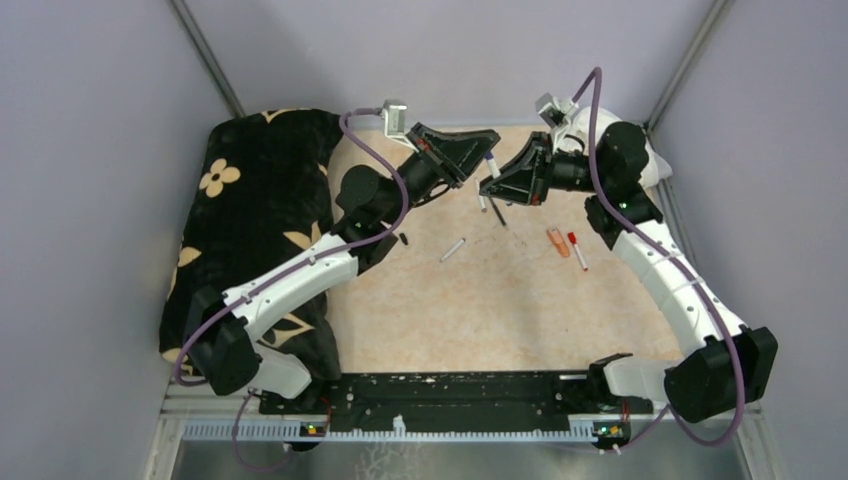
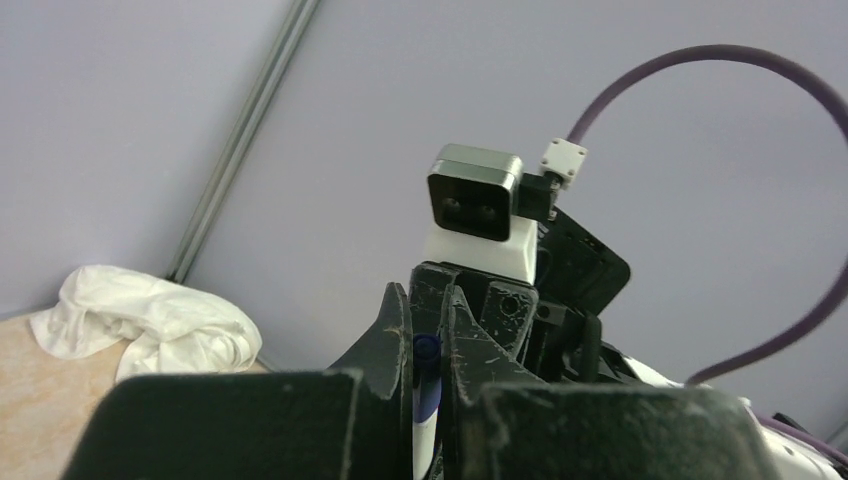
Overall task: Insert the pens into the pen caps
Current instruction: Press the pen cap onto the pen.
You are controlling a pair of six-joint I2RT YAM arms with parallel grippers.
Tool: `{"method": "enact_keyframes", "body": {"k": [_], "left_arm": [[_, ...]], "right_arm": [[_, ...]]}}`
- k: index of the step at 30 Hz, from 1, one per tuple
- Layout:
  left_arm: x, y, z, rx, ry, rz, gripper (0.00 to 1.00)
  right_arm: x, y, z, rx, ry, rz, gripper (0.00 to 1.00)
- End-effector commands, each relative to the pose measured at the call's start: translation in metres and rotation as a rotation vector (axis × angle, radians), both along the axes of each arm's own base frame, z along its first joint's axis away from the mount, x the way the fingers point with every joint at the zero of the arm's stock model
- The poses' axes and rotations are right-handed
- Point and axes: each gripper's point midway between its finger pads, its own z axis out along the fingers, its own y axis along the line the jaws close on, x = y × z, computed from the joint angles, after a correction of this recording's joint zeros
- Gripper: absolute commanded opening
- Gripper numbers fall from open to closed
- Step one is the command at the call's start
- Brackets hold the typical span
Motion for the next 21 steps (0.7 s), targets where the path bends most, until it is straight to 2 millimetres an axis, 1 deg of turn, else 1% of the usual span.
{"method": "enact_keyframes", "body": {"k": [1,4,6,7,10,11,13,15,18,21], "left_arm": [[-0.121,-0.058,-0.139,0.376,0.211,-0.625,0.0],[-0.12,-0.06,-0.149,0.42,0.258,-0.632,0.0],[-0.124,-0.06,-0.158,0.446,0.286,-0.661,0.0],[-0.127,-0.06,-0.163,0.457,0.295,-0.683,0.0],[-0.135,-0.055,-0.178,0.502,0.321,-0.732,0.0],[-0.137,-0.053,-0.182,0.517,0.335,-0.749,0.0],[-0.134,-0.046,-0.189,0.54,0.365,-0.742,0.0],[-0.128,-0.043,-0.197,0.58,0.391,-0.695,0.0],[-0.112,-0.047,-0.206,0.639,0.431,-0.591,0.0],[-0.103,-0.054,-0.215,0.707,0.438,-0.503,0.0]], "right_arm": [[0.027,-0.015,0.116,0.254,-0.302,-0.192,0.0],[0.038,-0.018,0.114,0.209,-0.336,-0.25,0.0],[0.04,-0.02,0.115,0.205,-0.336,-0.258,0.0],[0.037,-0.02,0.117,0.214,-0.334,-0.235,0.0],[0.015,-0.013,0.124,0.251,-0.34,-0.093,0.0],[0.011,-0.011,0.124,0.257,-0.349,-0.067,0.0],[0.017,-0.008,0.119,0.22,-0.352,-0.092,0.0],[0.031,-0.01,0.115,0.183,-0.345,-0.178,0.0],[0.048,-0.014,0.116,0.156,-0.345,-0.31,0.0],[0.056,-0.015,0.117,0.148,-0.334,-0.373,0.0]]}}
